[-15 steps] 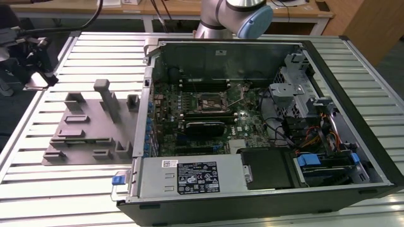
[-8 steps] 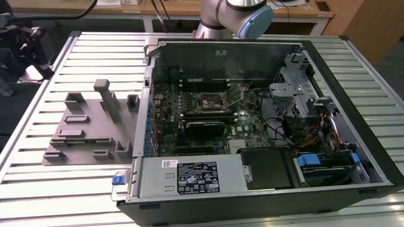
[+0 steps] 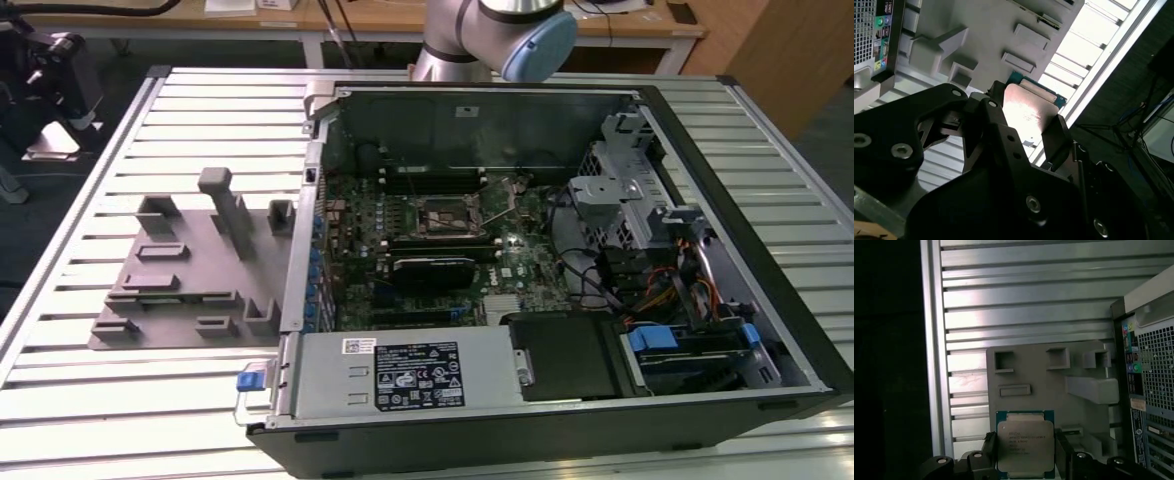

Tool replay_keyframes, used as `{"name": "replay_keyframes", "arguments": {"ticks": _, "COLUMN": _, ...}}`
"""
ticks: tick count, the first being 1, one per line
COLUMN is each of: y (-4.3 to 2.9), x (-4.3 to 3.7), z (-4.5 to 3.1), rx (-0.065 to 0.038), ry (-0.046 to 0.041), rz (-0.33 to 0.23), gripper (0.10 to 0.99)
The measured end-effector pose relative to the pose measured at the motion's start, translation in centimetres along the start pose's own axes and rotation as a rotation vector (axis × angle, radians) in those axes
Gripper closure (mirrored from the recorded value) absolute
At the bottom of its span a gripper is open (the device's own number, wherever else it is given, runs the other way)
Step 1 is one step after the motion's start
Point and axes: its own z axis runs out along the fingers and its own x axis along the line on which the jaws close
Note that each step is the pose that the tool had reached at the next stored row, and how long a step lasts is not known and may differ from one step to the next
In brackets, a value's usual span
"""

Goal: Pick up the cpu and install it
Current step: 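Pick up the cpu and move it towards the insertion slot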

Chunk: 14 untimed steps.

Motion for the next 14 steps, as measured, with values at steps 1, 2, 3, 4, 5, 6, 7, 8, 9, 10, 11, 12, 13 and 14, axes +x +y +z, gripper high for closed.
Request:
{"name": "replay_keyframes", "arguments": {"ticks": 1, "y": 0.01, "x": -0.01, "z": -0.19, "rx": 0.0, "ry": -0.0003, "rz": 0.0, "gripper": 0.541}}
{"name": "replay_keyframes", "arguments": {"ticks": 2, "y": 0.01, "x": -0.01, "z": -0.27, "rx": 0.0, "ry": -0.0004, "rz": 0.0, "gripper": 0.541}}
{"name": "replay_keyframes", "arguments": {"ticks": 3, "y": 0.02, "x": -0.01, "z": -0.27, "rx": 0.0, "ry": -0.0005, "rz": 0.0, "gripper": 0.541}}
{"name": "replay_keyframes", "arguments": {"ticks": 4, "y": 0.01, "x": -0.01, "z": -0.27, "rx": 0.0, "ry": -0.0005, "rz": 0.0, "gripper": 0.541}}
{"name": "replay_keyframes", "arguments": {"ticks": 5, "y": 0.02, "x": -0.01, "z": -0.27, "rx": 0.0, "ry": -0.0005, "rz": 0.0, "gripper": 0.541}}
{"name": "replay_keyframes", "arguments": {"ticks": 6, "y": 0.02, "x": -0.01, "z": -0.29, "rx": 0.0, "ry": -0.0004, "rz": 0.0, "gripper": 0.541}}
{"name": "replay_keyframes", "arguments": {"ticks": 7, "y": 0.03, "x": -0.04, "z": -0.31, "rx": 0.0, "ry": -0.0001, "rz": 0.0, "gripper": 0.541}}
{"name": "replay_keyframes", "arguments": {"ticks": 8, "y": 0.03, "x": -0.11, "z": -0.31, "rx": 0.0, "ry": 0.0, "rz": 0.0, "gripper": 0.541}}
{"name": "replay_keyframes", "arguments": {"ticks": 9, "y": 0.04, "x": -0.2, "z": -0.3, "rx": 0.0, "ry": 0.0001, "rz": 0.0, "gripper": 0.541}}
{"name": "replay_keyframes", "arguments": {"ticks": 10, "y": 0.05, "x": -0.31, "z": -0.28, "rx": 0.0, "ry": 0.0001, "rz": 0.0, "gripper": 0.541}}
{"name": "replay_keyframes", "arguments": {"ticks": 11, "y": 0.06, "x": -0.42, "z": -0.28, "rx": 0.0, "ry": 0.0005, "rz": 0.0, "gripper": 0.541}}
{"name": "replay_keyframes", "arguments": {"ticks": 12, "y": 0.13, "x": -1.2, "z": -0.25, "rx": 0.0, "ry": 0.0037, "rz": 0.0, "gripper": 0.541}}
{"name": "replay_keyframes", "arguments": {"ticks": 13, "y": 0.14, "x": -1.33, "z": -0.25, "rx": 0.0, "ry": 0.0044, "rz": 0.0, "gripper": 0.541}}
{"name": "replay_keyframes", "arguments": {"ticks": 14, "y": 0.16, "x": -1.48, "z": -0.25, "rx": 0.001, "ry": 0.0052, "rz": 0.0, "gripper": 0.541}}
